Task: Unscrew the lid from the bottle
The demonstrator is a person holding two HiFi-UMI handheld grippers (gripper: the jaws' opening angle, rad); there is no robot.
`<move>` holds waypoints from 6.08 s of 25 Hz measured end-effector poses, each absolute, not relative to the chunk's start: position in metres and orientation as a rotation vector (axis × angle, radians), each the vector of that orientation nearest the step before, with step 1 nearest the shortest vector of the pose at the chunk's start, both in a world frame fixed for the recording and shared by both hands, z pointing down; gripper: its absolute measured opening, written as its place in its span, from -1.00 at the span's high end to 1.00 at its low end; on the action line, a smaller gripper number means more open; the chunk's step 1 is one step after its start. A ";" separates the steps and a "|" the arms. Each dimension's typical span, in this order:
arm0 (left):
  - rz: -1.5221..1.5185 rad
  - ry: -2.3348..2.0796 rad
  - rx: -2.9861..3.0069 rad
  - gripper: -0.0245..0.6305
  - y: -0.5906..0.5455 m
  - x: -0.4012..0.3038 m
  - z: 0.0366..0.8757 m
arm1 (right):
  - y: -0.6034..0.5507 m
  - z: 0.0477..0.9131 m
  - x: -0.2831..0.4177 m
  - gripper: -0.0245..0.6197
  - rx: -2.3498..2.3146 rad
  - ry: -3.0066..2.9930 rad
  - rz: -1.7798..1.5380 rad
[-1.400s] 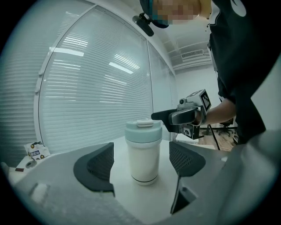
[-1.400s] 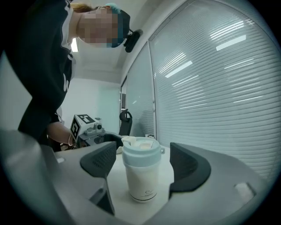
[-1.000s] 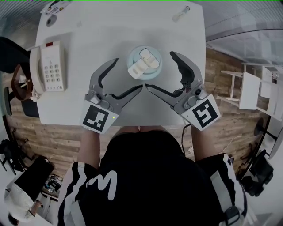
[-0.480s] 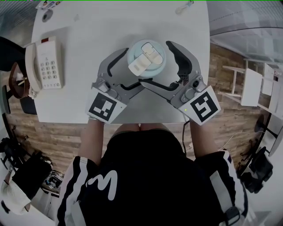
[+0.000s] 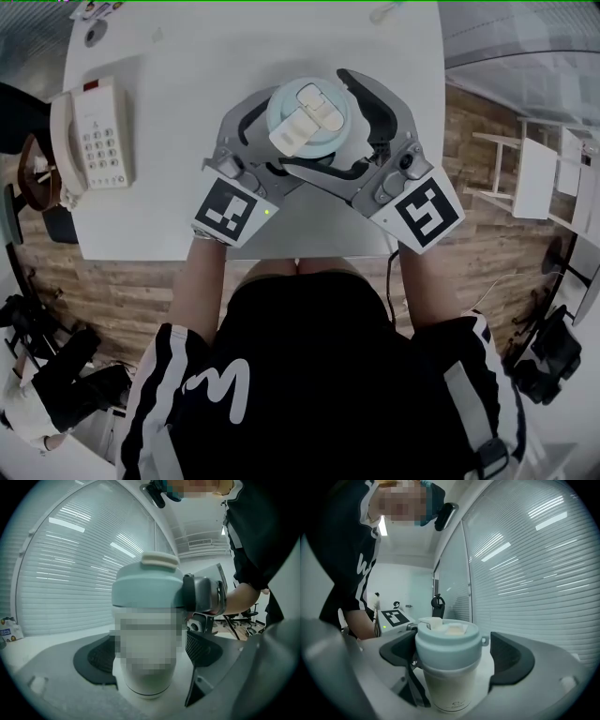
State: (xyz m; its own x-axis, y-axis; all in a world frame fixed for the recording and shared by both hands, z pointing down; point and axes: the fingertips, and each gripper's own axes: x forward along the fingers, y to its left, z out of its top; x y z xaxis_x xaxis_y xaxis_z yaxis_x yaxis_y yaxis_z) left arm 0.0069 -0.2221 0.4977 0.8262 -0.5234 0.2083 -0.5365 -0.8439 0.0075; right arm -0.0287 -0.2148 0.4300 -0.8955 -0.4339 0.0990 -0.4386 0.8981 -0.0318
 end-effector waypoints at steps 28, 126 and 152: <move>0.292 -0.831 2.976 -0.38 -0.233 0.017 0.487 | -0.220 0.410 -0.039 -0.59 0.664 -3.034 0.069; 0.101 -0.627 3.137 -0.46 -0.184 0.030 0.302 | -0.161 0.220 -0.029 -0.45 -0.320 -3.390 0.105; 0.150 -1.280 2.954 -0.43 -0.232 -0.004 0.305 | -0.204 0.214 -0.047 -0.60 1.007 -3.042 -0.218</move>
State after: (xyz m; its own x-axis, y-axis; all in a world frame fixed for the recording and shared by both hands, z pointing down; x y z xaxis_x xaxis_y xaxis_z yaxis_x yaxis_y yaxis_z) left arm -0.0042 -0.2319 0.3049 0.6807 -0.7306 0.0530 -0.7230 -0.6817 -0.1117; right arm -0.0466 -0.2038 0.2140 -0.8011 -0.5886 -0.1091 -0.5981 0.7943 0.1064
